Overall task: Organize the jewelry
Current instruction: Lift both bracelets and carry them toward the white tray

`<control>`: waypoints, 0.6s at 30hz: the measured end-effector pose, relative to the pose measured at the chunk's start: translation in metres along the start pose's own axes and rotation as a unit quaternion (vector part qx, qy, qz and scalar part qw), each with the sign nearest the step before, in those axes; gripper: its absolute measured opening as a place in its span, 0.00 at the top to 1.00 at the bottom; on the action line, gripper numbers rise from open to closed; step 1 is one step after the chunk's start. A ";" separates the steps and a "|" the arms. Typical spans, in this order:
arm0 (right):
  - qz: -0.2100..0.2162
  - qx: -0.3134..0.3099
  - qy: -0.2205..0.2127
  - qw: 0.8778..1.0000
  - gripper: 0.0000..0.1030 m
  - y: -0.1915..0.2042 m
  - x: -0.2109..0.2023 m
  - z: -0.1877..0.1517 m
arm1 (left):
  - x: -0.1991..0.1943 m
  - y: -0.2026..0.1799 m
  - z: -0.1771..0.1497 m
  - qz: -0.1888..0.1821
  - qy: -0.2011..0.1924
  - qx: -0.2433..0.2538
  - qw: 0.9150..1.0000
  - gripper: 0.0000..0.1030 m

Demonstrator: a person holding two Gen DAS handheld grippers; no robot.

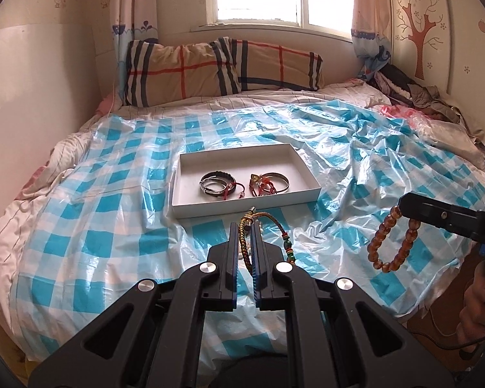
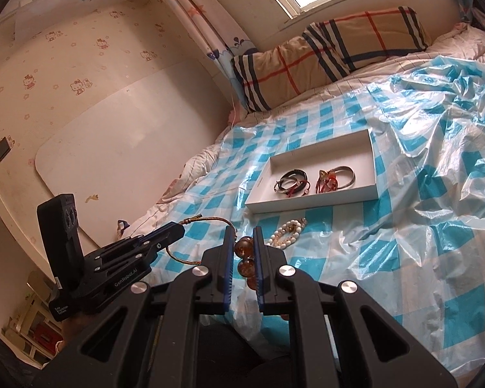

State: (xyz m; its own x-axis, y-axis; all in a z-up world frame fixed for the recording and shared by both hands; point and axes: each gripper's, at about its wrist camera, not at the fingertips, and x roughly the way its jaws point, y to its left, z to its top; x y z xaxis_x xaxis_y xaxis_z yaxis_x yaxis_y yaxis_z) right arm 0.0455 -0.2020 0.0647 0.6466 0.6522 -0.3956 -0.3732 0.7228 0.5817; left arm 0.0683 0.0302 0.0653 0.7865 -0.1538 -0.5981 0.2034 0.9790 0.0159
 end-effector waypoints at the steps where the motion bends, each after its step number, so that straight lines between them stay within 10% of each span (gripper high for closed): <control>1: 0.000 -0.002 -0.004 1.000 0.88 0.001 -0.001 0.001 | -0.001 0.000 0.000 -0.001 -0.001 -0.003 1.000 0.93; 18: 0.009 -0.004 -0.024 1.000 0.88 0.004 0.005 0.013 | 0.005 0.007 0.003 -0.008 -0.010 -0.027 1.000 0.93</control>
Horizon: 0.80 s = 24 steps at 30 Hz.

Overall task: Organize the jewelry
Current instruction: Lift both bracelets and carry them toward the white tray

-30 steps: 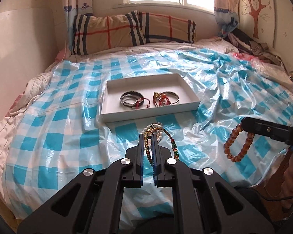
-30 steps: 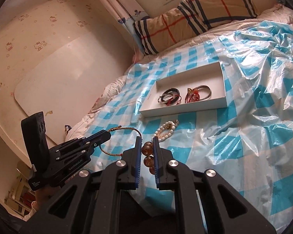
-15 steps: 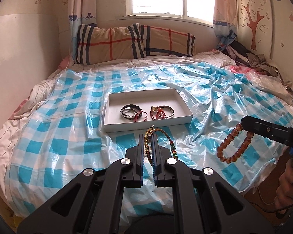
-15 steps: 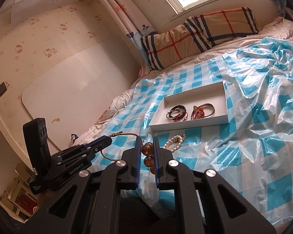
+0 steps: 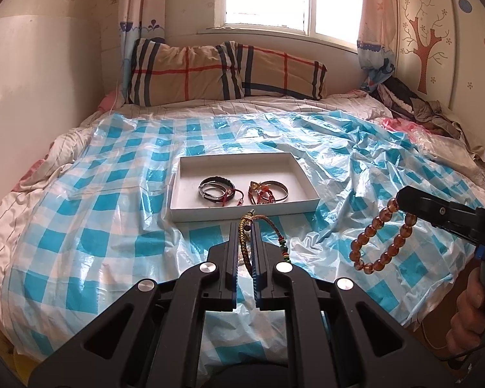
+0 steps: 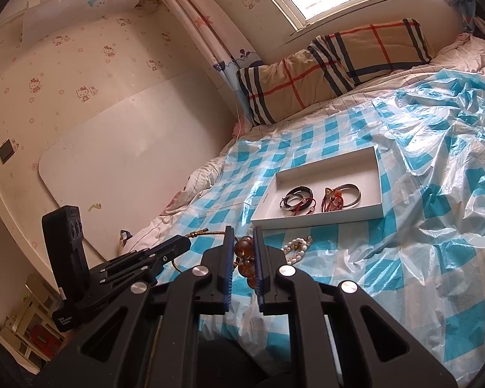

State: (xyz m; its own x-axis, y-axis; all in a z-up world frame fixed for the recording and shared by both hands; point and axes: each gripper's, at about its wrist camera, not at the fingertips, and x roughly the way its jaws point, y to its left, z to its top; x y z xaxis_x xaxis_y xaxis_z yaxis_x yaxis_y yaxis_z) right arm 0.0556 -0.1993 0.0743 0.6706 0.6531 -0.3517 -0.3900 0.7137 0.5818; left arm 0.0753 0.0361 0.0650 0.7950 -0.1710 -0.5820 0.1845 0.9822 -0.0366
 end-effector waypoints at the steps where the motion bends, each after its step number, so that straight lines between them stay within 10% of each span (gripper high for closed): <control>1: 0.001 0.001 0.000 1.000 0.88 -0.001 0.002 0.001 | 0.001 0.000 0.001 -0.001 0.000 0.000 1.000 0.93; 14: -0.023 -0.013 0.003 1.000 0.87 -0.020 0.042 0.031 | 0.041 0.017 0.023 -0.004 -0.005 -0.015 1.000 0.93; 17: -0.063 -0.035 0.052 0.996 0.58 -0.031 0.060 0.020 | 0.050 0.022 0.022 -0.001 -0.001 -0.017 1.000 0.93; 24: -0.149 -0.063 0.226 0.961 0.56 -0.075 0.127 -0.047 | 0.068 0.029 0.011 -0.002 0.020 -0.029 0.999 0.93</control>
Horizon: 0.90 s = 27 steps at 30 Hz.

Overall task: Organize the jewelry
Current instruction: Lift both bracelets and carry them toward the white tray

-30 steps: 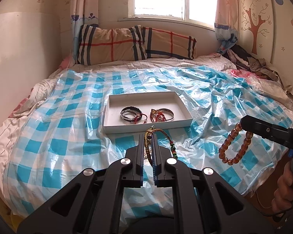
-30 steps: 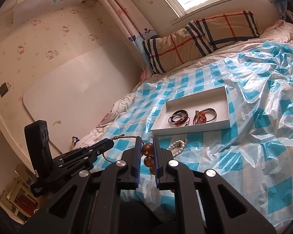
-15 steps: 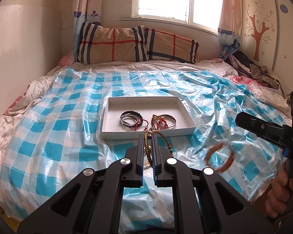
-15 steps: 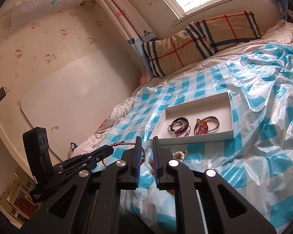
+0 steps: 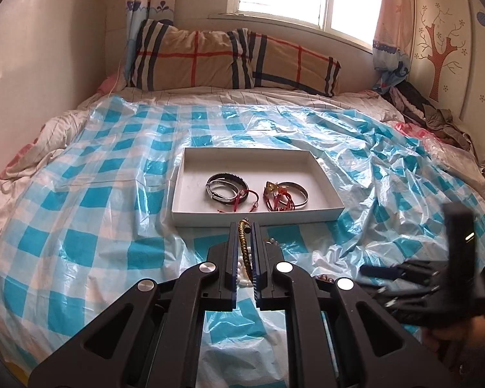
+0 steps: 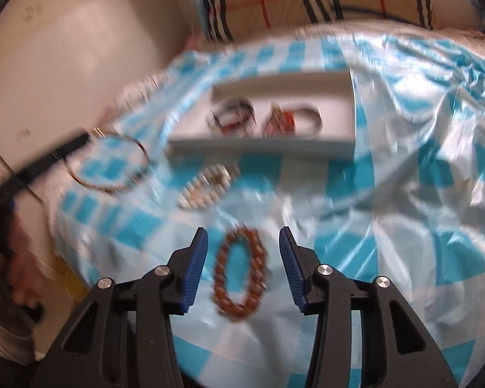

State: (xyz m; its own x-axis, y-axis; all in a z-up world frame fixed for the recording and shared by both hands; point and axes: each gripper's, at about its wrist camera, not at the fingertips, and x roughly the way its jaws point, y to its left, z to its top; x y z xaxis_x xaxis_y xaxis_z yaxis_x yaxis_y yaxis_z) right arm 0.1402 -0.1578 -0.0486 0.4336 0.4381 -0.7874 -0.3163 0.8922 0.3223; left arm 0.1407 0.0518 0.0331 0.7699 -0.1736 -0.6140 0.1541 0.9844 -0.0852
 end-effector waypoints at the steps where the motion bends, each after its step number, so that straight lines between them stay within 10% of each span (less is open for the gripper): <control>1: -0.011 -0.011 0.016 1.000 0.56 0.001 0.008 -0.003 | 0.000 -0.001 -0.001 -0.001 0.000 0.001 1.000 0.93; 5: -0.051 -0.064 0.027 0.996 0.88 0.010 0.013 -0.008 | -0.001 -0.002 0.001 -0.003 -0.002 0.003 1.000 0.93; 15: 0.131 0.098 -0.083 0.983 0.88 -0.023 -0.046 0.015 | -0.008 -0.003 0.009 -0.009 -0.013 0.004 1.000 0.93; 27: 0.169 0.128 -0.172 0.962 0.88 -0.029 -0.074 0.057 | 0.007 0.003 0.017 -0.033 0.005 0.012 0.999 0.93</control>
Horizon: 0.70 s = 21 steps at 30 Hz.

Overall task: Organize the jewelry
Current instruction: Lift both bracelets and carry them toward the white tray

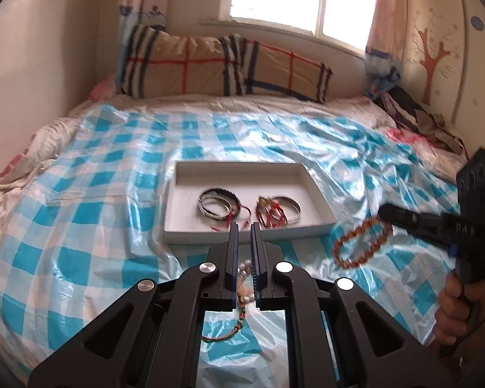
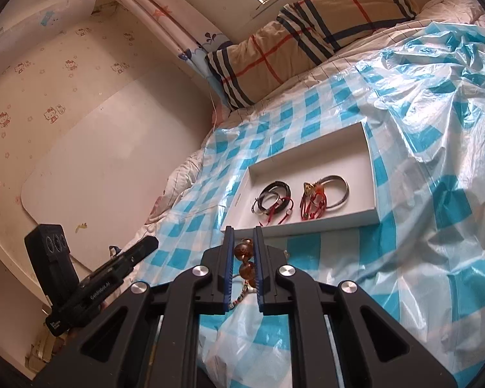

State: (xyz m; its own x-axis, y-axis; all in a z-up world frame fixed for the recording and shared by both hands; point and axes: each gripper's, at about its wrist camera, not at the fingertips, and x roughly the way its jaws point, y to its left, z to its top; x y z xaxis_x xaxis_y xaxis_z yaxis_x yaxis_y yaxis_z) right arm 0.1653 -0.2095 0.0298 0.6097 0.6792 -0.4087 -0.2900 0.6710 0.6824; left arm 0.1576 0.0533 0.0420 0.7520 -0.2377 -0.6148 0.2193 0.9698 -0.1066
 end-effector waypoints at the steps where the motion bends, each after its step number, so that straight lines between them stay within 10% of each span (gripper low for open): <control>1: 0.003 0.001 -0.001 1.000 0.88 0.001 0.002 0.001 | 0.007 0.003 -0.004 -0.001 0.013 0.005 1.000 0.93; 10: 0.013 0.011 -0.001 1.000 0.88 -0.006 0.008 -0.001 | 0.085 0.023 -0.063 0.049 0.134 0.055 0.988 0.63; 12: 0.014 0.013 -0.001 1.000 0.88 -0.007 0.009 -0.001 | 0.096 0.024 -0.073 0.064 0.151 0.066 0.984 0.67; 14: 0.014 0.011 -0.001 1.000 0.88 -0.007 0.009 -0.001 | 0.097 0.030 -0.076 0.066 0.151 0.052 0.985 0.92; 21: 0.016 0.008 -0.008 1.000 0.88 -0.008 0.014 0.004 | 0.075 0.039 -0.055 0.037 0.116 0.002 0.993 0.93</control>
State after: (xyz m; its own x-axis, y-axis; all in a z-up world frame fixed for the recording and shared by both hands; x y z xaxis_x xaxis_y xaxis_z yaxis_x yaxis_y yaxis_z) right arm 0.1785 -0.2064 0.0213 0.6116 0.6957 -0.3768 -0.2982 0.6438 0.7047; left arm 0.1880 0.0760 -0.0510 0.6035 -0.1461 -0.7839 0.1713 0.9839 -0.0514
